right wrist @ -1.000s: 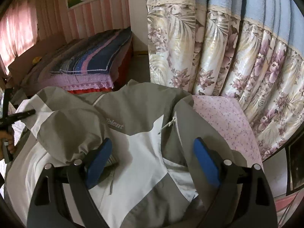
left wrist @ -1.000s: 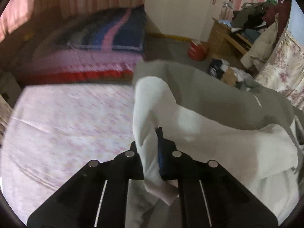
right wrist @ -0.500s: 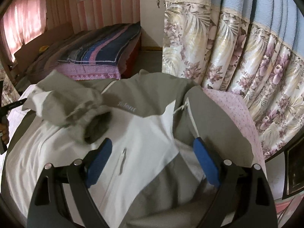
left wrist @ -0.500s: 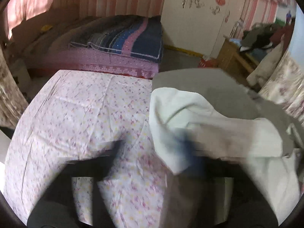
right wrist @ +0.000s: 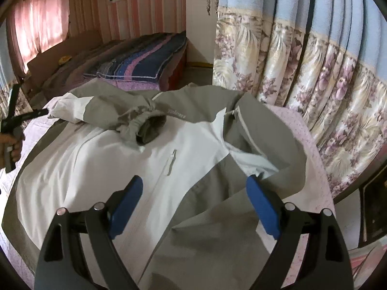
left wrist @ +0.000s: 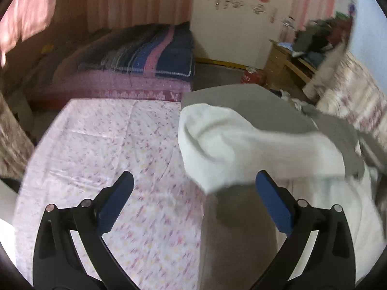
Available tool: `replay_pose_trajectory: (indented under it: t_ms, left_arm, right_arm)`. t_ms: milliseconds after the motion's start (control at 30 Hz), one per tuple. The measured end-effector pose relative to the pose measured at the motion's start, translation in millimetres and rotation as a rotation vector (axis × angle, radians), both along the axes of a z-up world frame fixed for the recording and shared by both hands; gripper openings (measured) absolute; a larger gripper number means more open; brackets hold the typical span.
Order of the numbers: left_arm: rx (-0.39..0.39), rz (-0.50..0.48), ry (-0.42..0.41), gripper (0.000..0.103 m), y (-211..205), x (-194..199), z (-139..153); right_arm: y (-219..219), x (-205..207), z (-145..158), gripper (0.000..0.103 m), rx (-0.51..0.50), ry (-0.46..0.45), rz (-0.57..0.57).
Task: Fold large clothes
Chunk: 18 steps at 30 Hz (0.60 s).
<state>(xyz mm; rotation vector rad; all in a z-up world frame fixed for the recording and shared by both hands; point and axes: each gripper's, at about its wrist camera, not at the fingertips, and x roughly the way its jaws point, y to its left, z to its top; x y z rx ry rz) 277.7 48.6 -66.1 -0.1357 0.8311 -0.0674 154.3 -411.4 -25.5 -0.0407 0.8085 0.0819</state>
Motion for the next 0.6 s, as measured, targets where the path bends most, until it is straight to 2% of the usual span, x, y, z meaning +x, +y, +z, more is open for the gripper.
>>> replay_pose_trajectory:
  t_ms: [67, 167, 267, 300, 333, 367, 400, 433, 600]
  left_arm:
    - [-0.027, 0.012, 0.031, 0.100, -0.5, 17.0, -4.3]
    - [0.020, -0.009, 0.053, 0.100, -13.8, 40.3, -8.2]
    - [0.033, -0.043, 0.127, 0.100, -25.0, 63.9, -25.9]
    - [0.018, -0.054, 0.148, 0.092, -25.2, 68.6, -32.4]
    - [-0.004, -0.062, 0.157, 0.073, -26.6, 72.1, -37.3]
    - [-0.044, -0.074, 0.164, 0.059, -28.5, 73.9, -42.0]
    - [-0.064, -0.081, 0.160, 0.036, -31.7, 73.6, -43.4]
    - [-0.046, -0.073, 0.133, 0.021, -35.4, 71.3, -40.8]
    - [0.040, -0.038, 0.066, 0.009, -30.5, 57.8, -23.0]
  right_arm:
    - [2.2, 5.8, 7.8, 0.088, -0.006, -0.001, 0.013]
    - [6.8, 27.3, 22.7, 0.088, -0.050, -0.017, 0.015]
    - [9.6, 49.7, 29.7, 0.088, -0.033, -0.014, 0.009]
    - [11.9, 56.0, 30.3, 0.088, -0.026, -0.014, 0.010]
    - [14.2, 59.6, 30.1, 0.088, -0.020, -0.014, 0.010]
    - [17.4, 63.6, 29.1, 0.088, -0.009, -0.011, 0.012]
    - [20.6, 67.0, 27.5, 0.088, 0.001, -0.008, 0.017]
    - [25.5, 70.5, 24.2, 0.088, 0.005, -0.002, 0.027]
    - [42.1, 79.0, 11.5, 0.088, -0.012, 0.022, 0.048]
